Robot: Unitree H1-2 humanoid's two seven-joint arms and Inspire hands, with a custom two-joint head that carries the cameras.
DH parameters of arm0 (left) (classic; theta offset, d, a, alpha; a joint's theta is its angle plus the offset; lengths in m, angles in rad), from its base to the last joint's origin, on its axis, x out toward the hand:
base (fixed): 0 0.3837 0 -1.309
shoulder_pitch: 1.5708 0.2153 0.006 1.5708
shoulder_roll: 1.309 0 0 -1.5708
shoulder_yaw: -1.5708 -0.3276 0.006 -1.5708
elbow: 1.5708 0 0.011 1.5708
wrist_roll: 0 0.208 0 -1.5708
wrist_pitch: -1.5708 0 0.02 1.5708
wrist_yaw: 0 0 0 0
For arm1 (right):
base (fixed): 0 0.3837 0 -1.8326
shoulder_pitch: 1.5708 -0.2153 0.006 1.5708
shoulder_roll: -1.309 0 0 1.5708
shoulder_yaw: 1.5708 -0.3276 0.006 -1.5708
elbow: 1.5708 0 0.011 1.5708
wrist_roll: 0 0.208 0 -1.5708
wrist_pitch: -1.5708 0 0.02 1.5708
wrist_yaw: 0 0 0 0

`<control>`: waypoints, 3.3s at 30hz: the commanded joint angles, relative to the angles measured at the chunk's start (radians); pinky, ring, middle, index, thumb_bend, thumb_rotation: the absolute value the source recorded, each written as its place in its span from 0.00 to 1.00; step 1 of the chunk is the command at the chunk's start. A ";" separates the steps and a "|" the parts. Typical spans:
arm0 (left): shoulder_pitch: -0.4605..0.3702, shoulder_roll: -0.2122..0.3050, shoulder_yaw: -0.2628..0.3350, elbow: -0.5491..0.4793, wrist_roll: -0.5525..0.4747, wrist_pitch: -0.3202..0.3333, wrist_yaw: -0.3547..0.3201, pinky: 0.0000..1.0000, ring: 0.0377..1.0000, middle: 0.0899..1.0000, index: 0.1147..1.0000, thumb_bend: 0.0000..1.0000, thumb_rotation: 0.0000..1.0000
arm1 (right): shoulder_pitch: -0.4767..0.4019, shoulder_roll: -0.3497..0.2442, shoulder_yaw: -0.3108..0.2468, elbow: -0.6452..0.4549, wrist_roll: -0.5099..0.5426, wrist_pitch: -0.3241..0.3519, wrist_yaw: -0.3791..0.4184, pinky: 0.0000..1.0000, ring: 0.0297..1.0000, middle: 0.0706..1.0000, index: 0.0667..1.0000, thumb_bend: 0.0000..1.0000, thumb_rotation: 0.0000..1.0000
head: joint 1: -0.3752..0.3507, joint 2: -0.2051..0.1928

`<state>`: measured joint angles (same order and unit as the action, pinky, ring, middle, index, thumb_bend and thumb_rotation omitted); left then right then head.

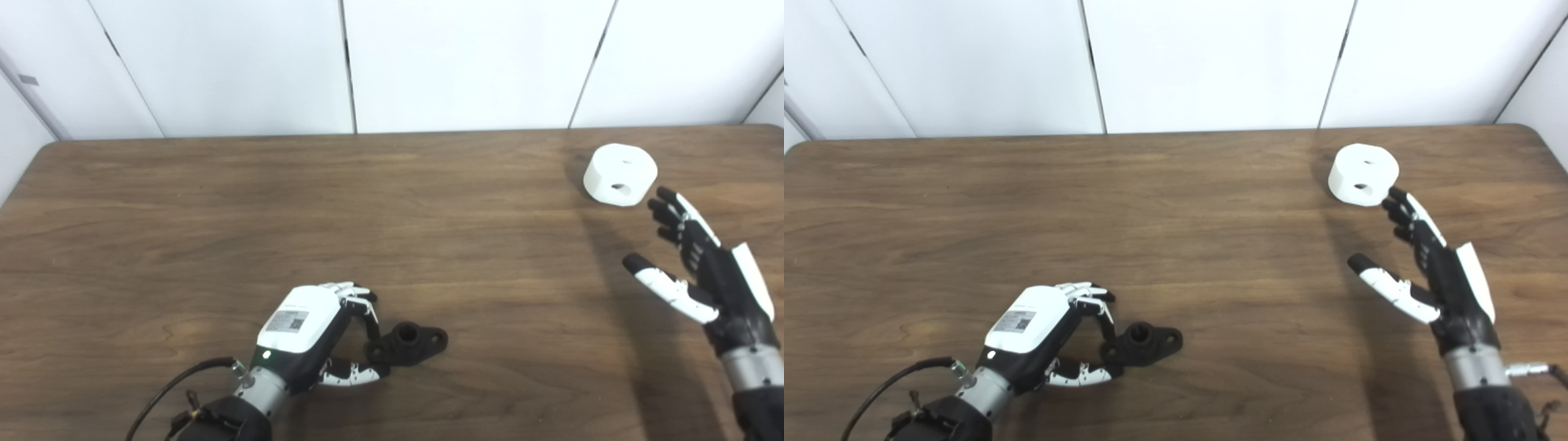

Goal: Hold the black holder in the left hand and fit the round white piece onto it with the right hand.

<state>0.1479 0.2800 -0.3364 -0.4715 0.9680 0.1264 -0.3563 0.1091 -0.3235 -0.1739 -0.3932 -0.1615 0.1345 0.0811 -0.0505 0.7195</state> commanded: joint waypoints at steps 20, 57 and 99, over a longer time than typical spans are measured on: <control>0.038 0.067 0.061 0.090 -0.043 -0.056 0.025 0.83 0.84 0.77 0.42 0.52 0.05 | -0.326 -0.146 0.057 0.073 -0.286 0.147 0.010 0.94 0.97 0.94 0.92 0.82 0.43 | -0.214 -0.070; 0.055 0.075 0.056 0.175 -0.029 -0.099 0.122 0.85 0.85 0.78 0.42 0.52 0.05 | -0.665 -0.339 0.254 0.310 -0.583 0.335 0.470 1.00 1.00 1.00 0.86 1.00 0.33 | -0.206 -0.160; 0.066 0.048 0.046 0.162 -0.031 -0.094 0.160 0.82 0.84 0.76 0.42 0.52 0.05 | -0.796 -0.365 0.383 0.588 -0.555 0.286 0.418 0.99 1.00 1.00 0.81 0.92 0.31 | -0.204 -0.163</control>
<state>0.1786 0.3111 -0.2868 -0.3525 0.9023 -0.0151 -0.1436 -0.6273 -0.6471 0.2148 0.2077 -0.7112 0.4387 0.5163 -0.2547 0.5553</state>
